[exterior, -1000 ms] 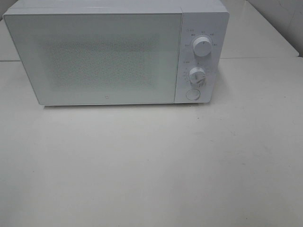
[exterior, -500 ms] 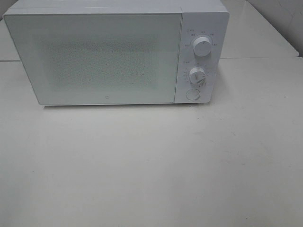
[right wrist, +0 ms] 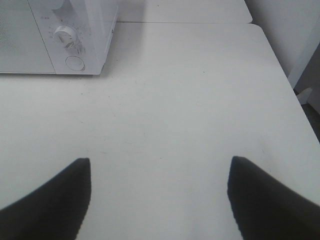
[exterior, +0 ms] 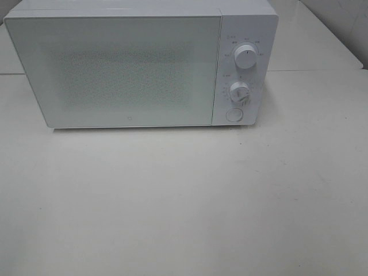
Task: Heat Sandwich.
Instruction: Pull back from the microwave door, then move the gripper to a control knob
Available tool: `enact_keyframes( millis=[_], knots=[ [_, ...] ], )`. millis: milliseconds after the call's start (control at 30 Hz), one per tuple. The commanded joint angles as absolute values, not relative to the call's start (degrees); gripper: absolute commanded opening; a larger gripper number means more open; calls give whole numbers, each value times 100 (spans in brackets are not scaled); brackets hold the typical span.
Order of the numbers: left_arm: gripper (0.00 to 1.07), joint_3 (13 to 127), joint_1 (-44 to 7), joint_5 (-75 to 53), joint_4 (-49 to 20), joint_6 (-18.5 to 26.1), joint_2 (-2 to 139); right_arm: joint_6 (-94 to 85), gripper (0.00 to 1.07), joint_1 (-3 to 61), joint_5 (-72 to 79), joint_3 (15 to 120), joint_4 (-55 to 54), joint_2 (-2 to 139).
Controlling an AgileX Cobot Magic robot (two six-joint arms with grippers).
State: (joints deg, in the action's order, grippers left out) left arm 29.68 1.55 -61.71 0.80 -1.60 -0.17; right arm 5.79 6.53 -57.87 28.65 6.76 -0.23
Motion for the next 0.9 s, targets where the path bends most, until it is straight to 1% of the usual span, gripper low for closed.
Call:
enact_keyframes(
  millis=[33,900],
  knots=[
    [100,2962,172,-6113,40,-160,-172,550,74,607,-5718,2859,693,-166],
    [100,2962,172,-6113,40,-160,-172,561,73,607,-5712,2871,739,-166]
  ],
)
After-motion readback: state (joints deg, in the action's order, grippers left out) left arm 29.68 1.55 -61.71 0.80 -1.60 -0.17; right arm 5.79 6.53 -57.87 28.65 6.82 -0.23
